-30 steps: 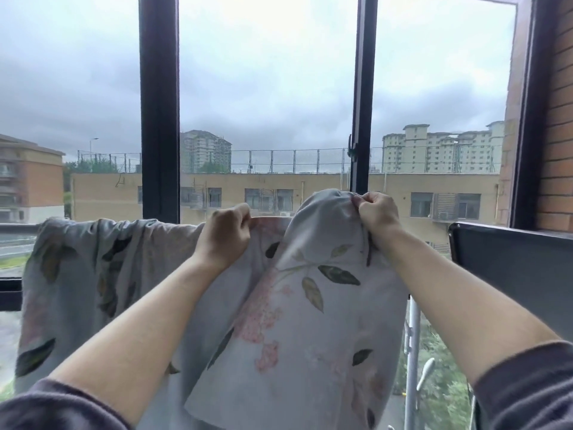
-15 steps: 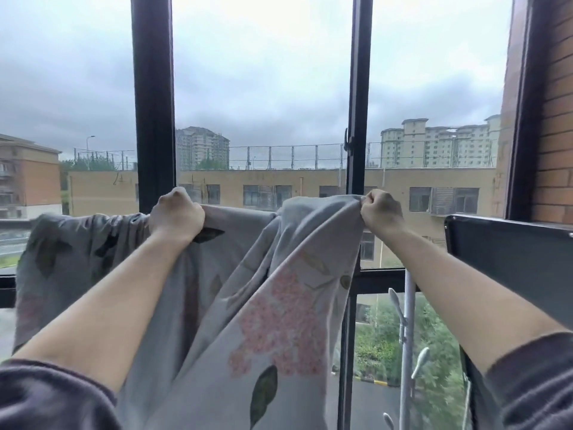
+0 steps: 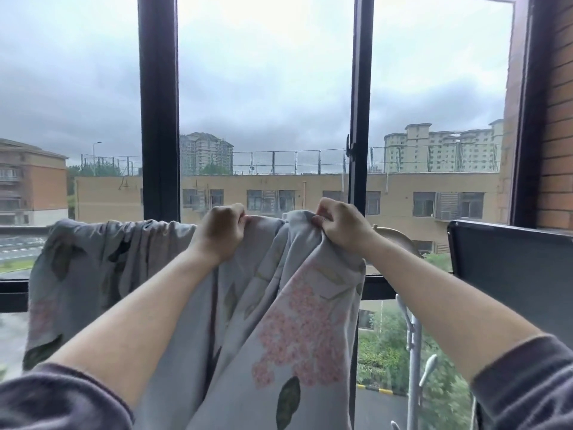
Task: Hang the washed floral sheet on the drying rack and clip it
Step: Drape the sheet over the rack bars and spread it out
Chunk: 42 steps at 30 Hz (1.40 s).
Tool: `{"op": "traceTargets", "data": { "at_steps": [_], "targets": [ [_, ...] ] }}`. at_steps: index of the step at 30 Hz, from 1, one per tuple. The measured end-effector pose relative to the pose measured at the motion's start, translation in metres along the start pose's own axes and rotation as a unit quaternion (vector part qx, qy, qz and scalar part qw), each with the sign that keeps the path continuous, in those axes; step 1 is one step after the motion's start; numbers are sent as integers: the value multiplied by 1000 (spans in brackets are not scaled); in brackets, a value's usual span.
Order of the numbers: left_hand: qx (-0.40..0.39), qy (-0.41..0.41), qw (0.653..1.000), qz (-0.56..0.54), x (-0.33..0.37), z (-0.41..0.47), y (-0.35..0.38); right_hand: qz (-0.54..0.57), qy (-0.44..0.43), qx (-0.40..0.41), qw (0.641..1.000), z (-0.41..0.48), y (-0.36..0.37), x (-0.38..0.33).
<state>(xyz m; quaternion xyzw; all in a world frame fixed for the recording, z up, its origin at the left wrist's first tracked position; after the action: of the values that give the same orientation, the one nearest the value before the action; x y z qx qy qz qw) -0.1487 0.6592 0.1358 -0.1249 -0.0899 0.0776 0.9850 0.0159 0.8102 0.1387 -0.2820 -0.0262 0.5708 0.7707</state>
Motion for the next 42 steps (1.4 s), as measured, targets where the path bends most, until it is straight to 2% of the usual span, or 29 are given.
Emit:
{"op": "traceTargets", "data": {
  "at_steps": [4,8,12,16,18,23,28,32,35,40,42],
  "targets": [
    [45,-20,998,47,-18,-5,-20,-9,23,54,998,3,-7,11],
    [76,-67,989,106,-71,-10,-52,-20,65,84,994,3,-19,39],
    [81,-93,978,171,-110,-11,-77,-31,68,75,994,4,-22,44],
    [65,-118,978,161,-111,-14,-77,-34,59,62,996,4,-18,34],
    [62,-104,981,150,-98,-15,-73,-34,61,63,996,3,-18,33],
    [38,24,996,76,-38,-21,-45,-78,40,41,995,-6,-13,30],
    [72,-24,993,87,-62,-16,-52,-50,44,40,997,-8,-14,33],
    [60,-78,988,123,-104,-16,-72,-45,51,52,996,-8,-11,32],
    [53,-96,985,136,-108,-18,-78,-50,46,69,995,-10,-6,28],
    [-9,3,995,97,-52,-30,-48,-55,39,88,994,-13,-5,27],
    [-4,18,997,76,-39,-34,-35,-61,35,96,993,-15,-7,29]
  ]
}}
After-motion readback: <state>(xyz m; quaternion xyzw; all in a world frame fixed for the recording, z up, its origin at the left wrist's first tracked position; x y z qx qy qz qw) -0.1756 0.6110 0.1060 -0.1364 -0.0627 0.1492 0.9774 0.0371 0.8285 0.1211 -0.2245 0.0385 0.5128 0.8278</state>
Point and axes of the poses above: each hand's wrist, its own z-axis towards the middle knuckle, its own y-axis out of the palm, x = y × z, the point moved 8 cm from there along z, towards the middle knuckle, and after that the axes turned 15 degrees about x, right-handed, at the moved point
